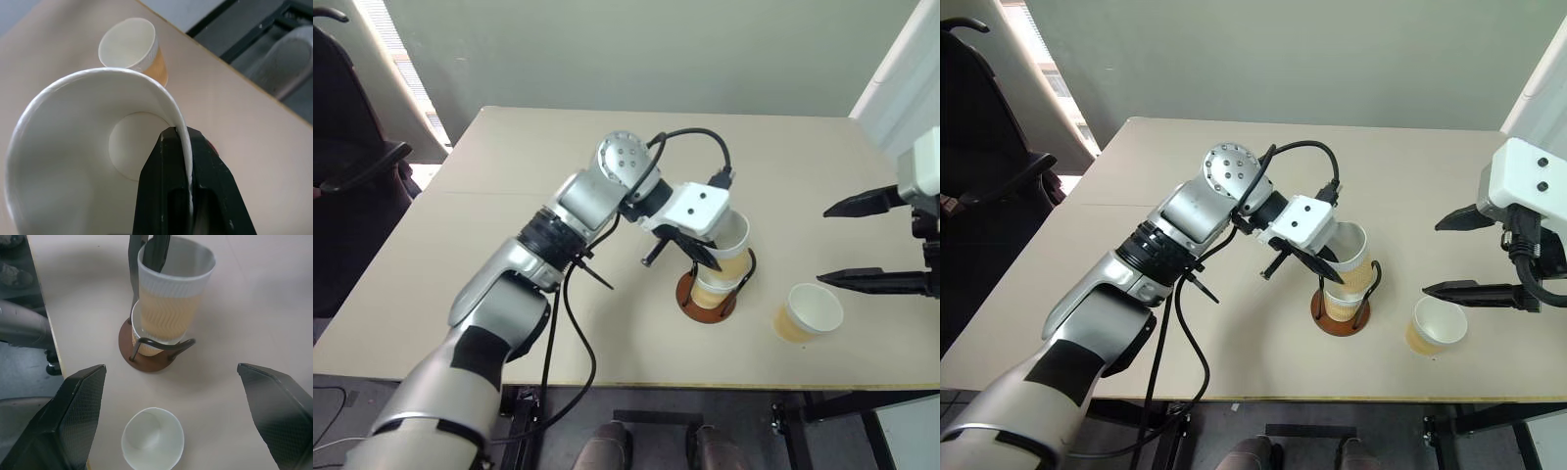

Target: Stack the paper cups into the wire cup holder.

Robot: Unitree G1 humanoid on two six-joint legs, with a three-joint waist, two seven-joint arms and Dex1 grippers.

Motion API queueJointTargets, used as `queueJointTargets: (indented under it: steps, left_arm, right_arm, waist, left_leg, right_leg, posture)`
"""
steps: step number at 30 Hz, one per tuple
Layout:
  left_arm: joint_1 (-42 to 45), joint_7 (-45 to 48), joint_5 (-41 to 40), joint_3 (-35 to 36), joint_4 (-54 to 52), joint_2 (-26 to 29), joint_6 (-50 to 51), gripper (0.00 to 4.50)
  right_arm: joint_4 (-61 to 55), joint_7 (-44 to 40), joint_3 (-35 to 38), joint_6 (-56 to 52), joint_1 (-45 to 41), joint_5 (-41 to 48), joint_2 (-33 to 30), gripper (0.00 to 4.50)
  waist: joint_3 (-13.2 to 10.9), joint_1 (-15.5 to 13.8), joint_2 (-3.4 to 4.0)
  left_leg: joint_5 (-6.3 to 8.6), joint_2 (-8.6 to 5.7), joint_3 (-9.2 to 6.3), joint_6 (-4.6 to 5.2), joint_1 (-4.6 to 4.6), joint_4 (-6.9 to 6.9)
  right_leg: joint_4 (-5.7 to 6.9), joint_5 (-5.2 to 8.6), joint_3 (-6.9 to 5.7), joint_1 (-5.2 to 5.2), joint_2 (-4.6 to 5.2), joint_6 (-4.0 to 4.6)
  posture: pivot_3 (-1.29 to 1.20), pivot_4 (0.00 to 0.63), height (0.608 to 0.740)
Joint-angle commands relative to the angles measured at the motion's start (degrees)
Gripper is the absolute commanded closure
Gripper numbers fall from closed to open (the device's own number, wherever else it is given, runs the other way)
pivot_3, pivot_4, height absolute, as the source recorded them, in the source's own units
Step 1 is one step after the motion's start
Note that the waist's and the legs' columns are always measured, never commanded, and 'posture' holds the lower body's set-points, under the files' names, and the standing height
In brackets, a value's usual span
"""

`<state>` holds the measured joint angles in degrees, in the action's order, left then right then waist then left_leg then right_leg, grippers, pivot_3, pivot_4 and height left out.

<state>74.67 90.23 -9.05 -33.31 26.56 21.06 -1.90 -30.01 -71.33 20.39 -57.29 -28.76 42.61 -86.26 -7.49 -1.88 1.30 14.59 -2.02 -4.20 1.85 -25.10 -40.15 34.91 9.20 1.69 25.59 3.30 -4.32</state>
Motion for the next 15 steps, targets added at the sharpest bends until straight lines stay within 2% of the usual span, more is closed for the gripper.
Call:
queueJointTargets:
  steps: [1,7,10,15]
  left_arm:
    - [0.04,2.27,1.8,0.23,1.08,-0.79,-2.34,4.5]
    - [1.24,2.27,2.83,0.8,3.17,-2.16,-1.78,4.5]
    - [2.68,1.36,3.54,2.88,4.81,-2.98,-2.59,3.87]
    - [4.54,1.54,2.14,6.66,5.75,-2.88,-0.3,2.15]
  right_arm:
    - [-0.62,0.26,3.1,0.5,0.07,0.39,-0.94,0.04]
    - [-0.71,0.52,2.98,0.8,0.57,0.53,-1.09,0.04]
    - [-1.01,0.72,2.84,0.94,1.02,0.37,-0.97,0.0]
    - [-2.51,1.84,3.65,-0.61,2.67,1.3,0.15,0.0]
  waist:
    - [0.0,0.0,0.01]
    - [0.0,-0.01,0.01]
    - [0.0,-0.02,0.01]
    - [0.0,-0.01,0.01]
  left_leg:
    - [0.0,0.0,0.0,0.0,0.01,0.0]
    - [0.01,0.0,0.01,0.01,0.01,0.0]
    - [0.01,0.0,0.01,0.02,0.01,0.0]
    - [0.01,0.0,0.02,0.02,0.01,0.0]
  right_leg:
    - [0.01,0.0,0.01,0.0,0.0,0.0]
    - [0.01,0.01,0.01,-0.01,0.0,-0.02]
    - [0.01,0.01,0.0,0.0,0.0,-0.02]
    - [0.01,0.02,0.0,0.0,0.0,-0.03]
  posture:
    - [0.0,0.15,0.74]
    - [0.0,0.15,0.74]
    - [0.0,0.15,0.74]
    - [0.0,0.15,0.74]
